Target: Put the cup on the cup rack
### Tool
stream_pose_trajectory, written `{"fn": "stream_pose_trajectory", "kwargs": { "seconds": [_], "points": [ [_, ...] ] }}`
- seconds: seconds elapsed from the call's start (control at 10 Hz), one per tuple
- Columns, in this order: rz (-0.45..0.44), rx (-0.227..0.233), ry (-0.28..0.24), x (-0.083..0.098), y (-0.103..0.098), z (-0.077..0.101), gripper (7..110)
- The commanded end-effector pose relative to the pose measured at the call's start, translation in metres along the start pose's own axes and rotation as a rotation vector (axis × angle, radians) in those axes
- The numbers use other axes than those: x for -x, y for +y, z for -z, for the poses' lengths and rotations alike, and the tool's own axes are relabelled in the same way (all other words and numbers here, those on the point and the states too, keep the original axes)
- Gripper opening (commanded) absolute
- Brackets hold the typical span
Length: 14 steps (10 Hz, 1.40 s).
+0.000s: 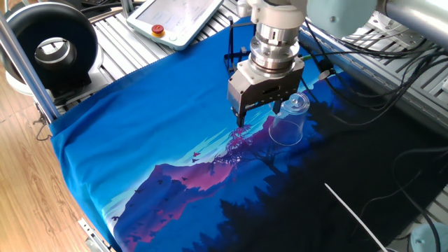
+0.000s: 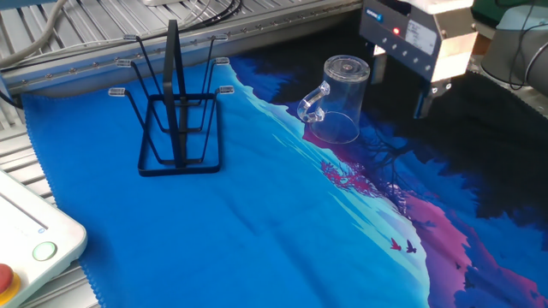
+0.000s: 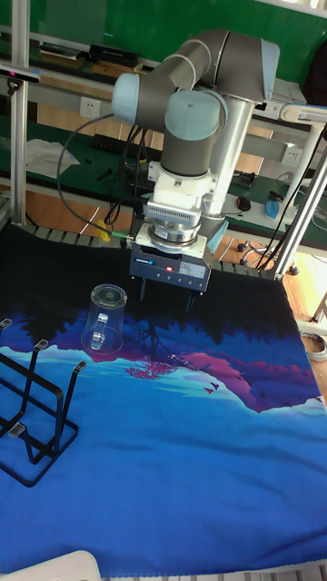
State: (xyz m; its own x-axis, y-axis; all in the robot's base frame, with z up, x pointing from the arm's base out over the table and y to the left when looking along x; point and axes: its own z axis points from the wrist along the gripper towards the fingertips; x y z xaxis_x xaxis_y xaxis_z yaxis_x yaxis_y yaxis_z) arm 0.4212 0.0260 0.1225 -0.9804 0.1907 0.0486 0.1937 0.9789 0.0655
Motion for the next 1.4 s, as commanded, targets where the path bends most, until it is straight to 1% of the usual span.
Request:
{"fn": "stream_pose_trajectory", "kwargs": {
  "seconds": [0.0,0.1,0.2,0.3,0.4,0.5,0.6,0.7,0.8,0.9,1.0,1.1,1.2,1.3],
  "points": [
    [0.045,0.043,0.001,-0.013,0.011,0.011,66],
    [0.101,0.051,0.006,-0.017,0.015,0.013,44],
    [0.147,0.094,-0.005,-0.013,0.033,0.014,44],
    [0.187,0.104,-0.007,-0.012,0.043,0.016,44],
    [0.218,0.124,-0.015,-0.012,0.055,0.018,44],
    [0.240,0.132,-0.037,-0.006,0.064,0.019,44],
    [0.178,0.048,-0.032,-0.004,0.047,0.015,44],
    [0.196,0.024,-0.031,-0.003,0.042,0.014,7],
    [0.204,0.041,-0.033,-0.002,0.047,0.013,7],
    [0.287,0.036,-0.058,0.000,0.045,0.017,7],
    [0.396,0.048,-0.109,0.009,0.049,0.020,7],
    [0.426,0.039,-0.159,0.027,0.049,0.018,66],
    [0.311,0.007,-0.226,0.055,0.044,0.014,66],
    [0.239,-0.071,-0.237,0.062,0.024,0.013,66]
  ]
}}
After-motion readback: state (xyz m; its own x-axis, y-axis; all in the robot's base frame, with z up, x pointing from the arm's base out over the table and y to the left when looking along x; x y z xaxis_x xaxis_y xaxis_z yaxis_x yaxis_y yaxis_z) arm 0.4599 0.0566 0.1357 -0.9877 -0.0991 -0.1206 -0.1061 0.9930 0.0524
